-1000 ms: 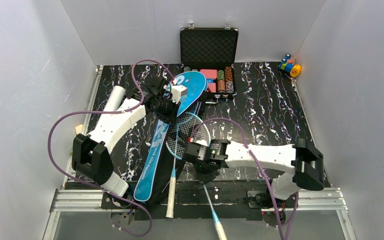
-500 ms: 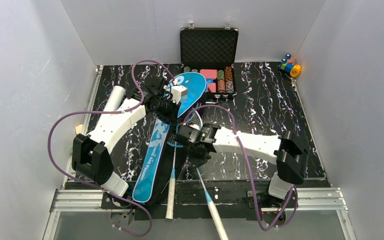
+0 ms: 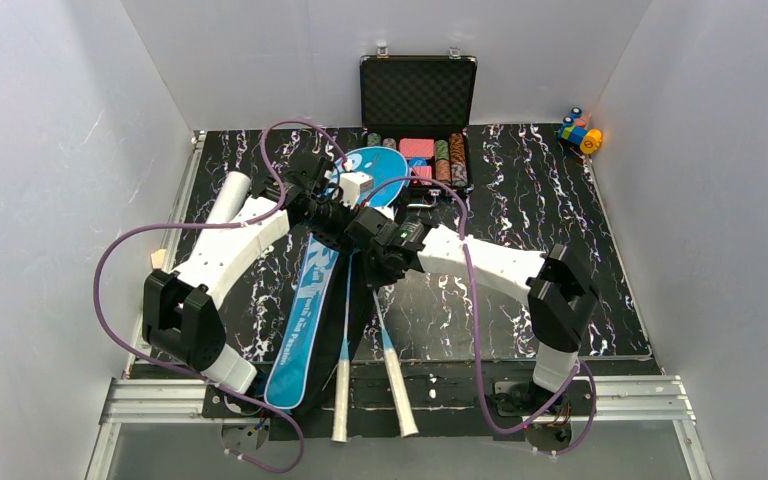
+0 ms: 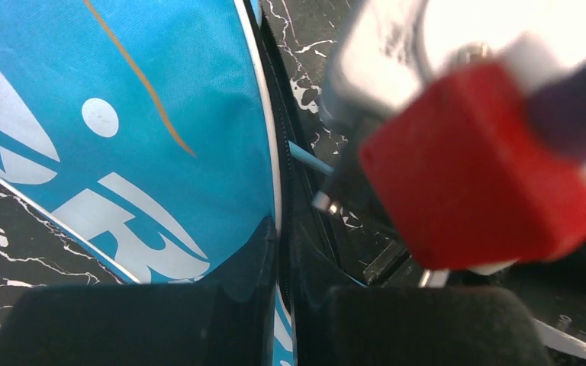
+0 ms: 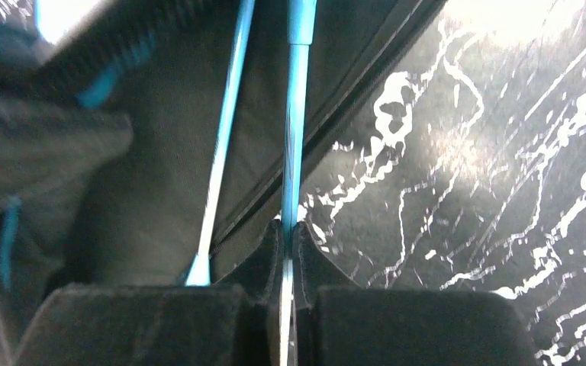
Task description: Pack up the badminton gear
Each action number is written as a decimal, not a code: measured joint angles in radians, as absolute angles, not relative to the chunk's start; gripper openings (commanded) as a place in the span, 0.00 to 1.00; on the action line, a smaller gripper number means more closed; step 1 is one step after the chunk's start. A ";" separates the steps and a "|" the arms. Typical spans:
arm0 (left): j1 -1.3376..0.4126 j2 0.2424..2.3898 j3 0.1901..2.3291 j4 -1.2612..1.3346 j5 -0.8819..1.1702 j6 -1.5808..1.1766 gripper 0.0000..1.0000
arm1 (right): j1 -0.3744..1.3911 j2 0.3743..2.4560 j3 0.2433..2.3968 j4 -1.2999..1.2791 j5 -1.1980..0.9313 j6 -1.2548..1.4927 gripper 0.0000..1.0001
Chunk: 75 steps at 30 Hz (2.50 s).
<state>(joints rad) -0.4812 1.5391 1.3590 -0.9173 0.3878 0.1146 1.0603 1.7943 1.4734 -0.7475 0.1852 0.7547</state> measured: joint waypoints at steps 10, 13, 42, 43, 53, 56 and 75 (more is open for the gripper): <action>-0.482 1.539 1.359 -0.922 0.401 0.118 0.00 | 1.017 1.794 1.326 -0.393 0.173 0.775 0.01; -0.482 1.538 1.359 -0.928 0.404 0.119 0.00 | 1.003 1.793 1.286 -0.305 0.148 0.793 0.01; -0.486 1.530 1.359 -0.942 0.411 0.121 0.00 | 0.849 1.473 0.813 0.121 -0.029 0.906 0.52; -0.486 1.530 1.359 -0.942 0.411 0.120 0.00 | 0.842 1.487 0.813 0.127 -0.031 0.906 0.53; -0.486 1.528 1.359 -0.945 0.412 0.119 0.00 | 0.800 1.644 0.837 0.192 -0.078 0.911 0.52; -0.486 1.523 1.359 -0.950 0.413 0.118 0.00 | 0.788 1.670 0.838 0.210 -0.088 0.914 0.51; -0.486 1.510 1.359 -0.970 0.420 0.118 0.00 | 0.772 1.758 0.812 0.371 -0.202 0.971 0.01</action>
<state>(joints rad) -0.4862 1.5097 1.3590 -0.9699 0.4198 0.1184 0.7715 1.7580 0.8116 0.3710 -0.2016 0.9714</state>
